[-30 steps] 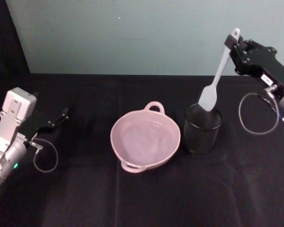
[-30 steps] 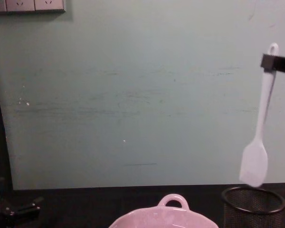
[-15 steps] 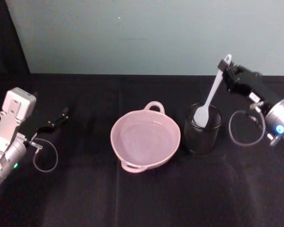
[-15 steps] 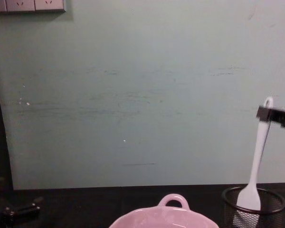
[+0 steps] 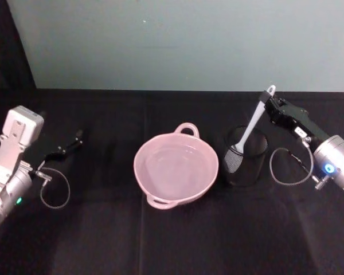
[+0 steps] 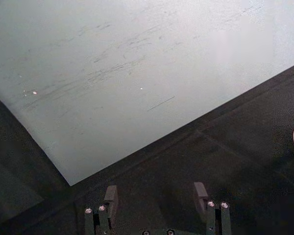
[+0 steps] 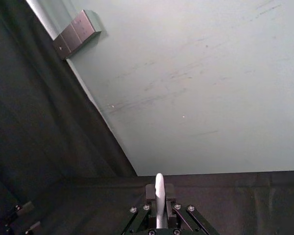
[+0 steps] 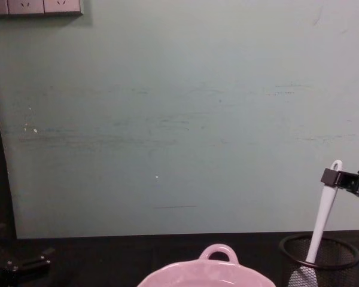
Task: Use the one hand to pick up the spoon and stir the clear water in the bowl.
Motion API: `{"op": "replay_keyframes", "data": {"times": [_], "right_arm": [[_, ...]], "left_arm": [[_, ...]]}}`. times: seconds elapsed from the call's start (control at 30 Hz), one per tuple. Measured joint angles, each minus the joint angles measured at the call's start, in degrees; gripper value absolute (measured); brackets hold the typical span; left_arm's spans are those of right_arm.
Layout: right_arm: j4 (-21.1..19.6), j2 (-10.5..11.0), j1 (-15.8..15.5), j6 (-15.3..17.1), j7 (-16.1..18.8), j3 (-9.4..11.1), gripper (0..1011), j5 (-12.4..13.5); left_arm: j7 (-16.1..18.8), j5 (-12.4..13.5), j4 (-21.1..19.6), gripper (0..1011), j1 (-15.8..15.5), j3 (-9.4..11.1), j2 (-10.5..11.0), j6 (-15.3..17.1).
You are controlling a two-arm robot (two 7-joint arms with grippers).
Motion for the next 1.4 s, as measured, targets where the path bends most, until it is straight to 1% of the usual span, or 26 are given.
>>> {"op": "replay_keyframes", "data": {"times": [0.1, 0.33, 0.6, 0.7, 0.73, 0.83, 0.87, 0.97, 1.0, 1.03, 1.07, 1.13, 1.17, 1.3, 1.37, 1.4], "right_arm": [[-0.03, 0.14, -0.21, 0.01, -0.2, 0.03, 110, 0.78], [-1.64, 1.01, -0.95, 0.03, -1.07, -0.03, 110, 2.04], [-2.05, 1.53, -1.67, -0.49, -2.37, -0.15, 110, 2.45], [-1.75, 1.5, -2.07, -0.85, -3.22, 0.21, 114, 2.54], [-1.71, 1.49, -2.19, -0.86, -3.57, 0.35, 153, 2.61], [-1.77, 1.46, -2.78, -0.44, -5.48, 0.99, 209, 2.79], [-1.99, 1.55, -3.14, -0.06, -6.53, 1.23, 268, 2.74], [-2.34, 1.85, -3.68, 0.54, -7.56, 1.56, 327, 2.72], [-2.54, 2.09, -4.09, 0.92, -8.07, 1.75, 386, 2.72], [-2.86, 2.3, -4.58, 1.16, -8.48, 1.95, 421, 2.67], [-2.86, 2.3, -4.58, 1.16, -8.48, 1.95, 421, 2.67], [-3.59, 2.63, -5.41, 1.39, -8.94, 2.21, 528, 2.58], [-3.96, 2.76, -5.74, 1.45, -9.09, 2.32, 550, 2.56], [-7.79, 4.05, -8.21, 1.86, -9.31, 3.12, 671, 2.58], [-9.32, 4.65, -9.14, 1.87, -9.3, 3.39, 750, 2.58], [-10.76, 5.21, -9.96, 1.87, -9.27, 3.61, 765, 2.58]], "left_arm": [[0.0, 0.0, 0.0, 1011, 0.0, 0.0, 0.0, 0.0], [0.0, 0.0, 0.0, 1011, 0.0, 0.0, 0.0, 0.0], [0.0, 0.0, 0.0, 1011, 0.0, 0.0, 0.0, 0.0], [0.0, 0.0, 0.0, 1011, 0.0, 0.0, 0.0, 0.0], [0.0, 0.0, 0.0, 1011, 0.0, 0.0, 0.0, 0.0], [0.0, 0.0, 0.0, 1011, 0.0, 0.0, 0.0, 0.0], [0.0, 0.0, 0.0, 1011, 0.0, 0.0, 0.0, 0.0], [0.0, 0.0, 0.0, 1011, 0.0, 0.0, 0.0, 0.0], [0.0, 0.0, 0.0, 1011, 0.0, 0.0, 0.0, 0.0], [0.0, 0.0, 0.0, 1011, 0.0, 0.0, 0.0, 0.0], [0.0, 0.0, 0.0, 1011, 0.0, 0.0, 0.0, 0.0], [0.0, 0.0, 0.0, 1011, 0.0, 0.0, 0.0, 0.0], [0.0, 0.0, 0.0, 1011, 0.0, 0.0, 0.0, 0.0], [0.0, 0.0, 0.0, 1011, 0.0, 0.0, 0.0, 0.0], [0.0, 0.0, 0.0, 1011, 0.0, 0.0, 0.0, 0.0], [0.0, 0.0, 0.0, 1011, 0.0, 0.0, 0.0, 0.0]]}}
